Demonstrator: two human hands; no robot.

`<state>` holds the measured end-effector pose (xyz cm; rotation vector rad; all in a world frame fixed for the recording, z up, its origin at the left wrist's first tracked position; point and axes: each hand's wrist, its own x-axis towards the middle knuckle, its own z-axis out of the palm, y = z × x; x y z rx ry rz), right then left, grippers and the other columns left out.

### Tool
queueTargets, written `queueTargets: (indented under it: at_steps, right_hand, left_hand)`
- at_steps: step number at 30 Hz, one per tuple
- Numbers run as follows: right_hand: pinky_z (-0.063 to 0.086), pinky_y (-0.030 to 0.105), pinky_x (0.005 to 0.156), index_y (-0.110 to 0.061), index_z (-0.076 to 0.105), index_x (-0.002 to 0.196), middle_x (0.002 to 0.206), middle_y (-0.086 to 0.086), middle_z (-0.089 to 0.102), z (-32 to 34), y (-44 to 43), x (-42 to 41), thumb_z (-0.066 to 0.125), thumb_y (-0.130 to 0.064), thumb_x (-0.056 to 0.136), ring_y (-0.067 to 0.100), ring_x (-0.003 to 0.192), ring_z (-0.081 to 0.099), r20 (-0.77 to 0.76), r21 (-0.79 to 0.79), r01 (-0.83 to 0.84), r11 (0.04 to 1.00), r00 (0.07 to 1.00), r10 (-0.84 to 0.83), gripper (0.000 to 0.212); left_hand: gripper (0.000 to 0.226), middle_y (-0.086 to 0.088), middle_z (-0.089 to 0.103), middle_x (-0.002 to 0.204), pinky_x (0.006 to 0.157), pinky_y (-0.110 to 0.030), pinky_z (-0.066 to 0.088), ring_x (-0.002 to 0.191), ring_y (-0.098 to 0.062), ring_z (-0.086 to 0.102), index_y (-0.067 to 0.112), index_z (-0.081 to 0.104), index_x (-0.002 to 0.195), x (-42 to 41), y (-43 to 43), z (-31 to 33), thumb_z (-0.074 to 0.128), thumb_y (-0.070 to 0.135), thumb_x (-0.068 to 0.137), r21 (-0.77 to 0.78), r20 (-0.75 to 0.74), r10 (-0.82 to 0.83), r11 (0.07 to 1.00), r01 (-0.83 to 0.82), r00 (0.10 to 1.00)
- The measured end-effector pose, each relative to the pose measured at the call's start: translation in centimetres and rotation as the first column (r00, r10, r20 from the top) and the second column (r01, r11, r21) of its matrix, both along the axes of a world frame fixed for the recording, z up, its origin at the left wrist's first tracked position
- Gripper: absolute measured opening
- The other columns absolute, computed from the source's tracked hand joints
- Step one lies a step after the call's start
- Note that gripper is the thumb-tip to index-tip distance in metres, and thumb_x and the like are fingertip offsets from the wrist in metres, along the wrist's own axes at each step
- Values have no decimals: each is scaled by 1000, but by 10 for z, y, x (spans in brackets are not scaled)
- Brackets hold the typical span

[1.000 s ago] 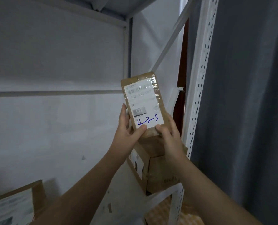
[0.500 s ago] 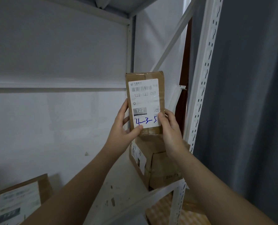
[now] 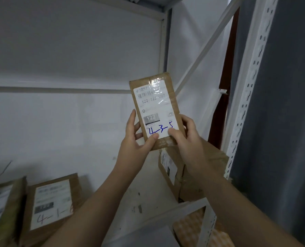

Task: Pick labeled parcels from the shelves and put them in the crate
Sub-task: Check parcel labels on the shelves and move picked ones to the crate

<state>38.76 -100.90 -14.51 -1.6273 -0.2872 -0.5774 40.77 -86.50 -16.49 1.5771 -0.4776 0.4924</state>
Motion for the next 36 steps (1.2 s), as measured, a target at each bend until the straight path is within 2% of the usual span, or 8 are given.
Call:
queueTargets:
  at_steps: [3, 7, 11, 14, 19, 25, 31, 36]
  right_hand:
    - [53, 15, 71, -30, 43, 128, 110, -12, 64, -18, 31, 2, 59, -5, 87, -3, 95, 63, -16, -98, -100, 990, 995, 99, 51]
    - [49, 10, 79, -29, 35, 139, 120, -17, 58, -46, 84, -1, 58, -6, 91, -5, 105, 58, -58, -132, -266, 955, 964, 261, 59]
    - [54, 22, 85, -28, 31, 144, 122, -20, 58, -64, 128, -6, 56, -11, 94, -3, 108, 59, -44, -61, -363, 930, 931, 361, 58]
    - [50, 13, 82, -28, 37, 141, 126, -9, 59, -69, 154, -11, 58, -21, 94, 2, 112, 58, -11, -89, -384, 919, 923, 385, 52]
    - [48, 39, 99, -47, 45, 122, 130, -9, 55, -79, 186, -12, 53, -57, 79, 14, 122, 51, -24, -207, -361, 909, 931, 364, 45]
    - [50, 40, 93, -34, 53, 121, 120, -13, 53, -86, 195, -14, 61, -44, 81, 10, 113, 55, 28, -314, -324, 892, 936, 350, 42]
    - [47, 30, 99, -26, 50, 132, 125, -10, 44, -77, 187, -13, 64, -29, 89, 5, 115, 49, 2, -439, -353, 826, 919, 394, 45]
    - [47, 35, 98, -30, 35, 142, 137, -6, 38, -70, 170, -13, 62, -29, 90, 9, 118, 46, -56, -532, -355, 769, 921, 386, 58]
  left_hand:
    - [74, 29, 42, 119, 65, -5, 48, 94, 17, 53, 42, 19, 143, -18, 33, -19, 66, 29, 86, -27, -27, 197, 980, -197, 980]
    - [57, 34, 44, 119, 69, -8, 48, 102, 16, 51, 56, 27, 124, -45, 78, -43, 64, 33, 87, 73, -2, 337, 939, -336, 941]
    - [78, 10, 32, 145, 96, -26, 45, 130, -3, 37, 35, 28, 143, -68, 124, -56, 64, 53, 76, 379, 111, 474, 792, -478, 874]
    - [74, 5, 20, 153, 98, -26, 41, 132, -11, 35, 37, 30, 144, -86, 150, -57, 70, 32, 82, 484, 164, 558, 673, -560, 813]
    - [61, 0, 36, 145, 94, -39, 49, 125, -17, 45, 29, 40, 140, -103, 178, -51, 66, 29, 85, 525, 224, 635, 561, -641, 739]
    - [47, -7, 46, 135, 86, -28, 42, 116, -25, 53, 16, 53, 128, -112, 189, -51, 68, 28, 84, 616, 297, 685, 395, -681, 666]
    - [45, -9, 57, 123, 90, -41, 43, 109, -32, 53, 12, 58, 119, -111, 187, -50, 71, 29, 79, 663, 433, 690, 193, -724, 581]
    - [41, -13, 59, 121, 88, -50, 42, 116, -37, 50, 11, 61, 114, -114, 171, -43, 70, 22, 77, 654, 462, 697, 150, -742, 548]
